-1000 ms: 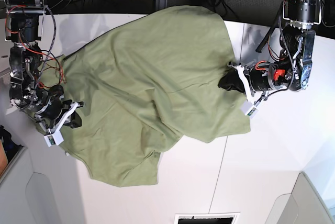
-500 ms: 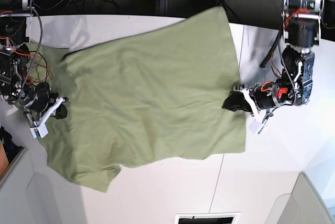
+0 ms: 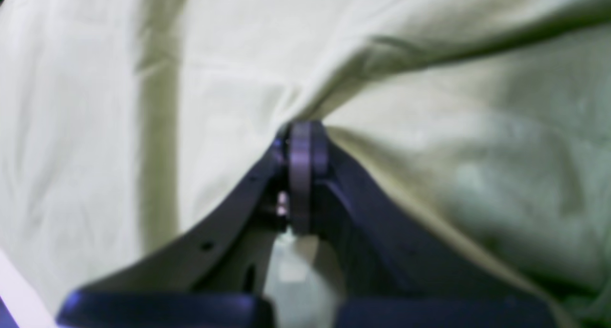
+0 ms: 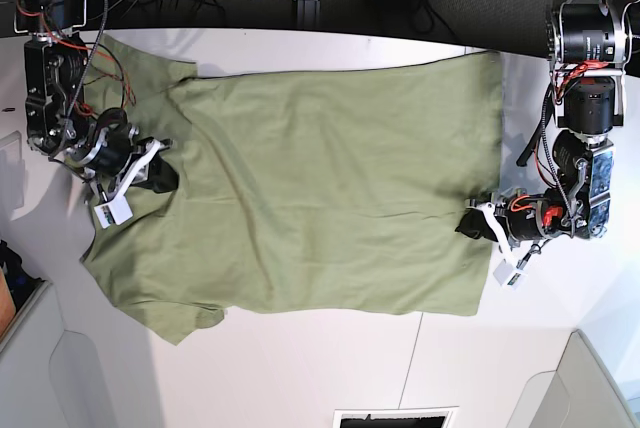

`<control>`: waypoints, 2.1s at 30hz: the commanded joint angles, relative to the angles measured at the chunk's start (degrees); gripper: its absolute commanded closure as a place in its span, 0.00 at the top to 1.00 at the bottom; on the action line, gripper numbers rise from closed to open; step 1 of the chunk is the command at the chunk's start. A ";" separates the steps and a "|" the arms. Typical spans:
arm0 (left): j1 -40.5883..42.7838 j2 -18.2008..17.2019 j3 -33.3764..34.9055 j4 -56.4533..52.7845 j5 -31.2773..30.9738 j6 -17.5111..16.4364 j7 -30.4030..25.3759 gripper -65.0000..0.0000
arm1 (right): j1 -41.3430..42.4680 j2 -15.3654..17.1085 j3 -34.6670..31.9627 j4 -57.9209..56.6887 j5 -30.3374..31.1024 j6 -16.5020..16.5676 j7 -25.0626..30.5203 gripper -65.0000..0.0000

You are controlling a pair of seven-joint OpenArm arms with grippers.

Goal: Layout the t-shirt on the table in an organized manner, then fold the t-shirt properly
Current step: 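Lift the shirt with both grippers and lay it flat lengthwise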

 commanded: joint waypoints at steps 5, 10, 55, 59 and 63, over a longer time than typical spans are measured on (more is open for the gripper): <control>0.15 -1.97 0.02 0.20 2.49 0.77 2.03 0.03 | -3.74 0.87 5.92 3.61 -1.31 -0.26 -2.29 0.00; 0.70 -2.73 0.02 0.20 2.34 0.77 1.90 0.03 | -4.59 0.92 11.74 3.58 -0.55 -0.20 -2.34 0.00; 47.58 -9.33 -34.21 37.35 -39.23 0.77 17.03 0.56 | -32.44 8.87 35.71 21.11 13.99 1.25 -16.31 0.53; 47.54 -8.22 -34.21 34.82 -36.79 0.77 15.23 0.64 | -33.94 8.83 35.71 20.92 14.21 1.27 -16.28 0.53; 48.65 -7.74 -34.10 34.40 -37.07 0.77 15.45 0.64 | -34.58 8.81 35.71 20.92 14.29 1.27 -16.28 0.53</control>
